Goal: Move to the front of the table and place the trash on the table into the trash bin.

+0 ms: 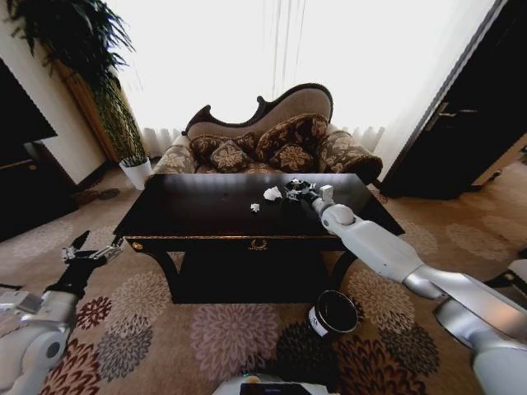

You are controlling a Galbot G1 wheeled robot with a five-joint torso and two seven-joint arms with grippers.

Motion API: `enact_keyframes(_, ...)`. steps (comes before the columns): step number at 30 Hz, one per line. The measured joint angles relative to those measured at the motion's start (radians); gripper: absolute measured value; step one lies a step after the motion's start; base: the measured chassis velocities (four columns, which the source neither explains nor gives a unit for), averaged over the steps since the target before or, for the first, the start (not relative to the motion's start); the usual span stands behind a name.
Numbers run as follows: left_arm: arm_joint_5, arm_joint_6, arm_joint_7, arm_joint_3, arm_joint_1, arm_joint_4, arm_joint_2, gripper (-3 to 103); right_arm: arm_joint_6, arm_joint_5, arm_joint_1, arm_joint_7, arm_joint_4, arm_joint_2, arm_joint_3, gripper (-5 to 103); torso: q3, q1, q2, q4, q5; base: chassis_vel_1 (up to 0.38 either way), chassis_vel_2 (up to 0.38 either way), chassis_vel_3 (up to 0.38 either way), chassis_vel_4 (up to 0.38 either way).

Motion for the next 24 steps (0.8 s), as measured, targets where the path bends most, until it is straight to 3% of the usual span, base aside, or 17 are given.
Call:
enact_keyframes(4,0.000,0.000,0.000,0.000,0.000,0.000,0.000,100,0.003,-0.001,-0.007,0.001,0.003,0.001,0.001,86,0.000,0.000,0.000,0.0000,0.0000,0.000,0.000,0.000,0.000)
enact_keyframes(8,0.000,0.000,0.000,0.000,0.000,0.000,0.000,100,0.004,-0.001,-0.021,0.002,0.019,-0.004,0.009,64,0.000,0.000,0.000,0.0000,0.0000,0.000,0.000,0.000,0.000)
enact_keyframes(10,0.000,0.000,0.000,0.000,0.000,0.000,0.000,100,0.004,-0.001,-0.023,0.003,0.023,-0.005,0.011,64,0.000,0.000,0.000,-0.0001,0.0000,0.000,0.000,0.000,0.000)
enact_keyframes(14,0.000,0.000,0.000,0.000,0.000,0.000,0.000,100,0.005,-0.001,-0.036,0.005,0.041,-0.012,0.020,42,0.000,0.000,0.000,-0.0001,0.0000,0.000,0.000,0.000,0.000)
enact_keyframes(16,0.000,0.000,0.000,0.000,0.000,0.000,0.000,100,0.005,-0.001,-0.039,0.006,0.045,-0.013,0.022,42,0.000,0.000,0.000,-0.0001,0.0000,0.000,0.000,0.000,0.000)
enact_keyframes(19,0.000,0.000,0.000,0.000,0.000,0.000,0.000,100,0.004,-0.001,-0.060,0.018,0.077,-0.021,0.037,25,0.000,0.000,0.000,0.0000,0.0000,0.000,0.000,0.000,0.000)
enact_keyframes(20,0.000,0.000,0.000,0.000,0.000,0.000,0.000,100,0.004,-0.001,-0.060,0.018,0.077,-0.021,0.037,25,0.000,0.000,0.000,0.0000,0.0000,0.000,0.000,0.000,0.000)
enact_keyframes(22,0.000,0.000,0.000,0.000,0.000,0.000,0.000,100,-0.003,0.003,-0.080,0.027,0.111,-0.031,0.053,15,0.000,0.000,0.000,0.0000,0.0001,0.000,0.000,0.000,0.000)
enact_keyframes(24,0.000,0.000,0.000,0.000,0.000,0.000,0.000,100,-0.005,0.004,-0.085,0.030,0.119,-0.034,0.058,15,0.000,0.000,0.000,0.0000,0.0000,0.000,0.000,0.000,0.000)
